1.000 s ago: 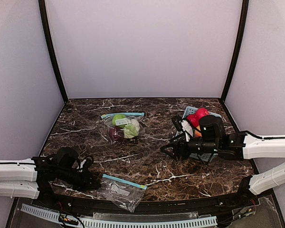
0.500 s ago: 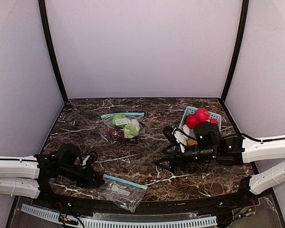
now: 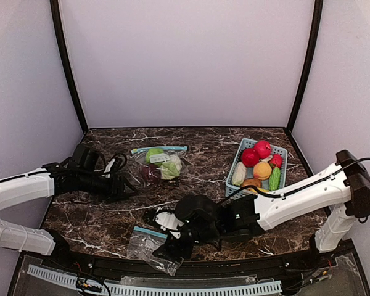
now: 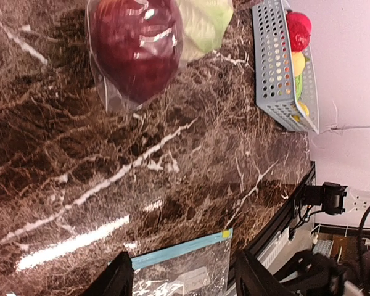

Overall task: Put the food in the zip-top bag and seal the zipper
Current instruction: Pick up the zipper food storage bag from the corner of the board.

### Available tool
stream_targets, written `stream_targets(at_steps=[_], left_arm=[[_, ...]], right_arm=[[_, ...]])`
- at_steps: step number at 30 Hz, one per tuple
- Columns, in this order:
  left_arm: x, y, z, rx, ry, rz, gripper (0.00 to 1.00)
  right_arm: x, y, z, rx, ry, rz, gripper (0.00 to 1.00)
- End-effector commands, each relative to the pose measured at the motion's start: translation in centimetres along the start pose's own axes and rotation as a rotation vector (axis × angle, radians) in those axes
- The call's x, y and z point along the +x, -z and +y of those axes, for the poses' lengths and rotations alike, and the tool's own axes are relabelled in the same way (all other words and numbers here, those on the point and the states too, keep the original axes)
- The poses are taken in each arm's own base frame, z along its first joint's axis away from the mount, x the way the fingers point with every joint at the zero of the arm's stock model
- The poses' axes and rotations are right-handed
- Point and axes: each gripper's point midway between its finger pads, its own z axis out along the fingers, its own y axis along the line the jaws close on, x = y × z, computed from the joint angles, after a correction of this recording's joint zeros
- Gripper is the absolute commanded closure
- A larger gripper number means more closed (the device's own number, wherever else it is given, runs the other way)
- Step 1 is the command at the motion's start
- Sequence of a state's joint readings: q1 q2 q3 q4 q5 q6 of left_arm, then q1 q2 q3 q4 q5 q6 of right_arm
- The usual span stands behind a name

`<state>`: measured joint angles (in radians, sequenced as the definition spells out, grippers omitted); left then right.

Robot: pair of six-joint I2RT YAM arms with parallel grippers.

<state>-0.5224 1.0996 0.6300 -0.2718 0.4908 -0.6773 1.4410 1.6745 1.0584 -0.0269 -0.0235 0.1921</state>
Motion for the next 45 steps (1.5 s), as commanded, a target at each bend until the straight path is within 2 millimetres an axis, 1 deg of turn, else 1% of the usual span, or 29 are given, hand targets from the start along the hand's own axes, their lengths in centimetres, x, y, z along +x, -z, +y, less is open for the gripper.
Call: stream_targets(at_steps=[1,2,3,4,5,7,9,11,13,16,17,20,25,28,32,34,37,40,41,44,45], left_arm=[[-2.1,1.3,0.0,-0.046,-0.148,0.009,0.41],[-2.6,1.4,-0.1,-0.047,-0.172,0.006,0.39],[-3.9,1.9,-0.6,-0.042,-0.187,-0.022,0.36],[-4.3,2.1,-0.7,-0.045,-0.211,-0.029,0.36],[-5.4,2.6,-1.1,-0.046,-0.229,-0.057,0.34],[-6.5,3.1,-1.6,-0.049,-0.258,-0.082,0.33],[-6.9,3.3,-1.9,-0.045,-0.272,-0.090,0.31],[-6.9,3.3,-2.0,-0.033,-0.273,-0.091,0.31],[-6.4,2.9,-1.7,-0.022,-0.260,-0.081,0.31],[-5.2,2.4,-0.7,-0.024,-0.234,-0.054,0.31],[-5.0,2.3,-0.6,-0.021,-0.233,-0.051,0.30],[-4.0,2.1,-0.3,-0.006,-0.214,-0.029,0.30],[-3.5,2.6,-0.4,-0.003,-0.214,-0.033,0.30],[-3.4,2.9,-0.2,-0.015,-0.219,-0.036,0.30],[-3.0,3.4,-0.4,-0.015,-0.220,-0.043,0.30],[-2.9,3.7,-0.6,-0.009,-0.219,-0.051,0.30],[-2.8,4.1,-1.1,0.009,-0.218,-0.059,0.30],[-2.7,4.6,-2.0,0.043,-0.211,-0.066,0.30],[-2.7,4.8,-2.4,0.060,-0.201,-0.065,0.30],[-2.7,5.3,-3.6,0.102,-0.198,-0.083,0.30],[-2.4,5.3,-4.0,0.122,-0.184,-0.074,0.30]], right_arm=[[1.9,-2.8,-0.1,0.112,0.038,0.150,0.20],[2.3,-3.5,0.0,0.118,0.046,0.179,0.21],[2.6,-4.0,0.3,0.117,0.054,0.200,0.21],[3.0,-4.4,0.6,0.117,0.055,0.219,0.21],[3.3,-4.8,0.8,0.116,0.056,0.238,0.21],[4.0,-5.6,1.1,0.127,0.056,0.278,0.21],[4.6,-6.3,1.0,0.155,0.057,0.314,0.22],[4.9,-6.7,1.0,0.176,0.053,0.331,0.22],[4.7,-6.9,0.9,0.185,0.048,0.327,0.22],[4.4,-7.4,0.9,0.198,0.041,0.334,0.24],[4.3,-7.6,0.8,0.201,0.038,0.339,0.25],[4.4,-7.9,0.9,0.204,0.034,0.353,0.35],[4.7,-8.3,1.1,0.193,0.046,0.385,0.51],[4.7,-8.6,1.0,0.199,0.045,0.397,0.68],[4.4,-8.5,0.7,0.220,0.031,0.387,0.88],[3.9,-8.1,0.6,0.229,0.015,0.375,0.99],[2.1,-6.6,0.4,0.244,-0.013,0.323,1.00],[-0.9,-4.0,-0.2,0.285,-0.024,0.220,1.00],[-1.8,-2.9,-0.8,0.308,-0.034,0.184,1.00],[-3.3,-0.3,-2.4,0.378,-0.024,0.094,1.00],[-3.7,0.6,-3.2,0.418,-0.015,0.056,1.00]])
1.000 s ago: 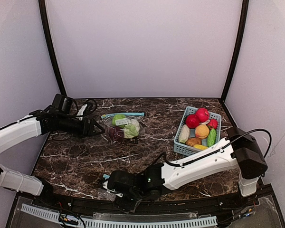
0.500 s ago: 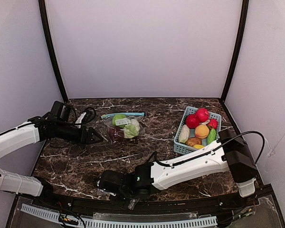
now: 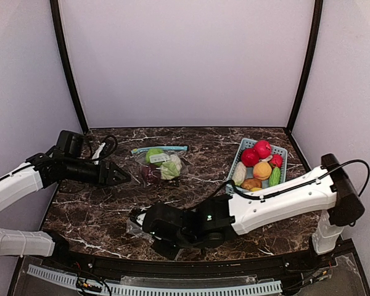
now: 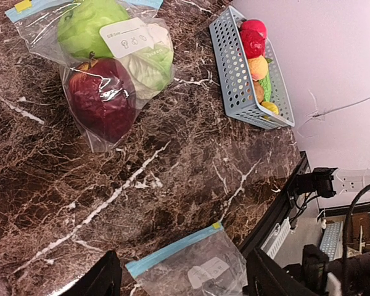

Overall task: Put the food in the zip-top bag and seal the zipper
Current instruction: Pick up the zipper food storage bag from the corner of the board, then pass from the right arm to the left

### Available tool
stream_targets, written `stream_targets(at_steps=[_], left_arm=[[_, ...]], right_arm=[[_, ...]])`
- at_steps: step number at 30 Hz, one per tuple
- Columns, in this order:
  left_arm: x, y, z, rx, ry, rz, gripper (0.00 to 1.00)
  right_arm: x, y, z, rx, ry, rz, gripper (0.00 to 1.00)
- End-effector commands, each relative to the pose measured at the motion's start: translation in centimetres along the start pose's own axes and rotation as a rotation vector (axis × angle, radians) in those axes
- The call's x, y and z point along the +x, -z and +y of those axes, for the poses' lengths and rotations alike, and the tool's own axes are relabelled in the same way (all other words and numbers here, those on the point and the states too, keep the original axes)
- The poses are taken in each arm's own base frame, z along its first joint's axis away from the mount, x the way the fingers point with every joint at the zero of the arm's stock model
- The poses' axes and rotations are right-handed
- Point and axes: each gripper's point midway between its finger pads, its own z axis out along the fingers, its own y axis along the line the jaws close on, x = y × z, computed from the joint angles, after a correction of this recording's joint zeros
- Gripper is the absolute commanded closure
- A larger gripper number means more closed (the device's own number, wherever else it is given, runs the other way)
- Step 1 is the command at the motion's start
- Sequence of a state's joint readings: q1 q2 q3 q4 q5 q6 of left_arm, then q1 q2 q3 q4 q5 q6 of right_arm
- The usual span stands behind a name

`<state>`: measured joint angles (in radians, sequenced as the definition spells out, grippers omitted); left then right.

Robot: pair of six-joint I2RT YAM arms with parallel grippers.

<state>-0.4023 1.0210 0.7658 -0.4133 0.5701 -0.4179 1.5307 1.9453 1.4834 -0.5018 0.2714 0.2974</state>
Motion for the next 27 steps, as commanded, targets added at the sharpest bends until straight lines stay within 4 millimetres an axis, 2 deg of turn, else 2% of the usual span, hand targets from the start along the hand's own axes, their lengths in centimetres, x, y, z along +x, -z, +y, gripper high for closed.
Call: stream_targets(at_steps=[1,6,10,14,17,27], left_arm=[[0.5,0.6,-2.2,0.089,0.036,0.000,0.30],[1.5,0.0,-5.6,0.198,0.045,0.048,0.28],[1.8,-0.7,-8.0,0.244,0.023,0.070,0.27],[1.7,-1.1,-7.7,0.219,0.035,0.063,0.26],[2.5,-1.7,-7.1,0.210,0.057,0.093,0.26],[2.8,-3.3,-6.1,0.206,0.101,0.103,0.25]], right_arm=[[-3.7,4.8,-4.2,0.142,-0.056,-0.224,1.00],[-4.4,6.7,-6.2,0.236,-0.006,-0.312,1.00],[-4.7,6.8,-7.2,0.291,0.011,-0.319,1.00],[-4.9,6.7,-7.7,0.315,-0.002,-0.323,1.00],[-4.9,6.8,-7.9,0.321,-0.013,-0.327,1.00],[-4.9,6.8,-6.4,0.246,0.061,-0.379,1.00]])
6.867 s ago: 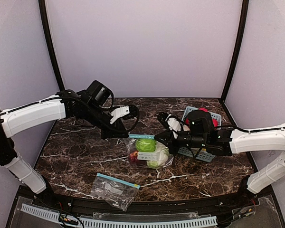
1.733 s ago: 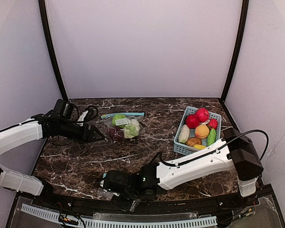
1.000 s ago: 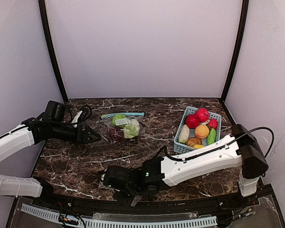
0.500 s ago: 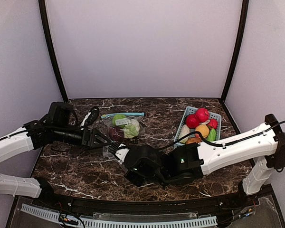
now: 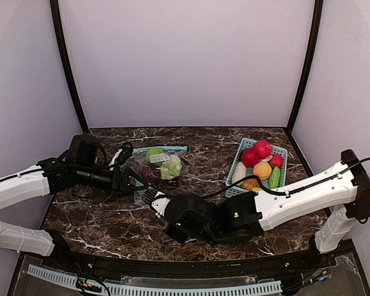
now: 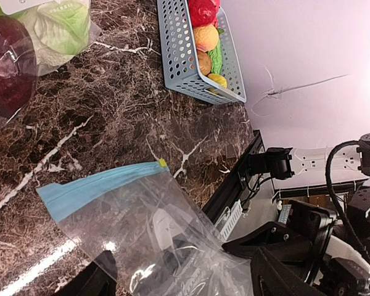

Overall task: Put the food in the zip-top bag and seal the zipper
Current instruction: Pass from the right arm to the left

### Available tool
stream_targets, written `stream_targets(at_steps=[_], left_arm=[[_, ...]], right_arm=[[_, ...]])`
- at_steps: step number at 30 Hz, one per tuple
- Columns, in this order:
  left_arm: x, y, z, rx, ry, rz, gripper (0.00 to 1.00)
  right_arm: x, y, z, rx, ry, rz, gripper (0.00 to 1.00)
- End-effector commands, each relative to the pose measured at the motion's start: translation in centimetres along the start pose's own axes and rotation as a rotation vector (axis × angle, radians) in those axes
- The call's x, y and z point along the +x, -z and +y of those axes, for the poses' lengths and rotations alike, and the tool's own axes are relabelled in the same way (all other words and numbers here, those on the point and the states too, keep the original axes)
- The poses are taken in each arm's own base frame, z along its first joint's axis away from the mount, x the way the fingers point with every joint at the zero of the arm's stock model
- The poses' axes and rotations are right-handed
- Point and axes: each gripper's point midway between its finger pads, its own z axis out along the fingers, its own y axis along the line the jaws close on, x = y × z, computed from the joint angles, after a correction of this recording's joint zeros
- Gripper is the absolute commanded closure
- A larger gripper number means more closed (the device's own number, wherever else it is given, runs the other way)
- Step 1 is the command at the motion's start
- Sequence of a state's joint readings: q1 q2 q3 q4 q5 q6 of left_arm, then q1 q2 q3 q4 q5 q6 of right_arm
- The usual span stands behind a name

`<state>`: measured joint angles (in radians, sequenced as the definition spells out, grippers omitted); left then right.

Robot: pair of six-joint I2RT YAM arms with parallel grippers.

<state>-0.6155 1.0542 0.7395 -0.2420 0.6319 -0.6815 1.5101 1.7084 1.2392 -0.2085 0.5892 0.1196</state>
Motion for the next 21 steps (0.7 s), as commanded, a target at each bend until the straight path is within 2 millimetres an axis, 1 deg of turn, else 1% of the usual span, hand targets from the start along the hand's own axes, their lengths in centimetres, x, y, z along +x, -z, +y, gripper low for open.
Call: stream_targets(at_steps=[1,3,4,5,6,7,8,9,10,11,12,13,14,15,17,19,21], left_arm=[[-0.1,-0.8,0.4,0.018,0.022,-0.009,0.26],[-0.3,-1.1,0.2,0.038,0.030,-0.016,0.33],[-0.3,-1.2,0.0,0.048,0.032,-0.013,0.39],[-0.4,-1.3,0.0,0.053,0.035,-0.012,0.41],[-0.4,-1.3,0.0,0.055,0.035,-0.010,0.46],[-0.3,-1.4,0.0,0.054,0.037,-0.009,0.48],[-0.3,-1.5,0.1,0.050,0.038,-0.009,0.55],[-0.3,-1.5,0.2,0.049,0.040,-0.008,0.58],[-0.3,-1.5,0.2,0.048,0.039,-0.008,0.65],[-0.3,-1.5,0.2,0.047,0.040,-0.010,0.68],[-0.4,-1.5,0.1,0.051,0.036,-0.015,0.74],[-0.6,-1.5,0.1,0.049,0.034,-0.022,0.77],[-0.8,-1.3,-0.1,0.051,0.028,-0.032,0.83],[-1.0,-1.2,-0.2,0.047,0.020,-0.045,0.86],[-1.7,-0.8,-0.7,0.056,-0.004,-0.081,0.97],[-2.5,-0.3,-1.4,0.074,-0.041,-0.123,0.99],[-3.3,0.1,-2.4,0.098,-0.091,-0.163,0.99]], right_arm=[[-1.6,0.5,0.4,-0.036,0.005,-0.073,1.00],[-1.5,0.4,0.5,-0.034,0.006,-0.073,1.00],[-1.4,0.4,0.4,-0.029,0.006,-0.072,1.00],[-1.3,0.3,0.3,-0.023,0.005,-0.069,1.00],[-1.3,0.3,0.3,-0.022,0.005,-0.069,1.00],[-1.3,0.3,0.3,-0.022,0.005,-0.070,1.00],[-1.2,0.3,0.4,-0.025,0.005,-0.070,1.00],[-1.2,0.3,0.4,-0.028,0.005,-0.072,1.00],[-1.1,0.3,0.5,-0.031,0.007,-0.072,1.00],[-1.1,0.3,0.4,-0.031,0.006,-0.073,1.00],[-0.9,0.4,0.4,-0.028,0.006,-0.071,1.00],[-0.9,0.4,0.2,-0.023,0.003,-0.071,1.00],[-0.8,0.4,0.1,-0.018,-0.005,-0.070,1.00],[-0.7,0.6,-0.2,-0.013,-0.018,-0.071,0.98],[-0.6,0.9,-0.8,-0.008,-0.052,-0.074,0.81],[-0.8,1.6,-1.8,-0.006,-0.091,-0.094,0.62],[-1.1,2.3,-2.6,-0.015,-0.136,-0.117,0.47]])
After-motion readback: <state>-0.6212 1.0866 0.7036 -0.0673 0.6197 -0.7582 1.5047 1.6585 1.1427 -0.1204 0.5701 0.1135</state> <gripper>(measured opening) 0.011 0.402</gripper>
